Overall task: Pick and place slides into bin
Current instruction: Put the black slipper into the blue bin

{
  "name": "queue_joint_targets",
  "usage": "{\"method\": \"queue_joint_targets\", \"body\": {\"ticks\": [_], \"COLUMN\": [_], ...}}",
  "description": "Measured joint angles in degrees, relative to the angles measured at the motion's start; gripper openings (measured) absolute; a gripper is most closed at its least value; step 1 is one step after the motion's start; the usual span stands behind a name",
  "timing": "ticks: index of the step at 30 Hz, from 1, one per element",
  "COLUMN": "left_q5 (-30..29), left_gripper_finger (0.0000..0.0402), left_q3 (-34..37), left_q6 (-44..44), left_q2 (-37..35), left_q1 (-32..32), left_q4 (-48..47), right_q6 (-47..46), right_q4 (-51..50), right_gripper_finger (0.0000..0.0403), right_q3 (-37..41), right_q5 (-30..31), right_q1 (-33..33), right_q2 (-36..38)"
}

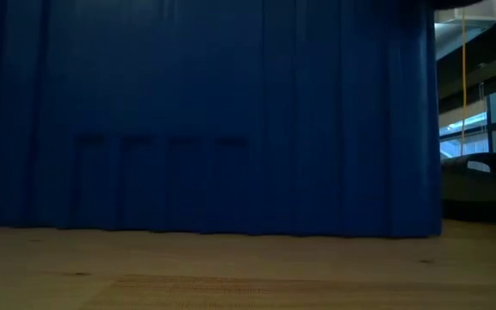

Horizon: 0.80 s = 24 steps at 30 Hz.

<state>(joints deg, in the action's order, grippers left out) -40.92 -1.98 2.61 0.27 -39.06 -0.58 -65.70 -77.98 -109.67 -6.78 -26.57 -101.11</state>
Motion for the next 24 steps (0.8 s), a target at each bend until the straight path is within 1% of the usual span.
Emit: {"method": "queue_joint_targets", "body": {"ticks": [3, 8, 12, 16, 18, 20, 22, 24], "left_q5": [-0.03, 0.09, 0.08, 0.04, 0.04, 0.03, 0.02, 0.01], "left_gripper_finger": [0.0202, 0.0202, 0.0202, 0.0202, 0.0202, 0.0202, 0.0202, 0.0202], "left_q3": [0.00, 0.00, 0.00, 0.00, 0.00, 0.00, 0.00, 0.00], "left_q6": [0.00, 0.80, 0.94, 0.96, 0.96, 0.95, 0.92, 0.92], "left_q2": [0.00, 0.00, 0.00, 0.00, 0.00, 0.00, 0.00, 0.00], "left_q1": [0.00, 0.01, -0.01, -0.01, -0.01, -0.01, -0.01, -0.01], "left_q4": [0.00, 0.00, 0.00, 0.00, 0.00, 0.00, 0.00, 0.00], "right_q6": [-0.02, -0.01, -0.11, 2.20, 5.18, 8.90, 13.34, 17.73], "right_q4": [6.89, 15.13, 14.83, 12.79, 10.83, 7.76, 3.07, -2.24], "right_gripper_finger": [0.0013, 0.0013, 0.0013, 0.0013, 0.0013, 0.0013, 0.0013, 0.0013], "right_q3": [1.59, 1.28, -1.07, -5.56, -8.25, -11.36, -14.84, -17.74], "right_q5": [-2.09, -3.75, -4.08, -3.13, -0.71, 3.24, 10.26, 19.89], "right_q1": [-0.90, -2.17, -2.58, -2.55, -2.14, -1.45, -0.36, 1.16], "right_q2": [-0.22, -0.52, -0.41, -0.45, -0.41, -0.41, -0.39, -0.35]}}
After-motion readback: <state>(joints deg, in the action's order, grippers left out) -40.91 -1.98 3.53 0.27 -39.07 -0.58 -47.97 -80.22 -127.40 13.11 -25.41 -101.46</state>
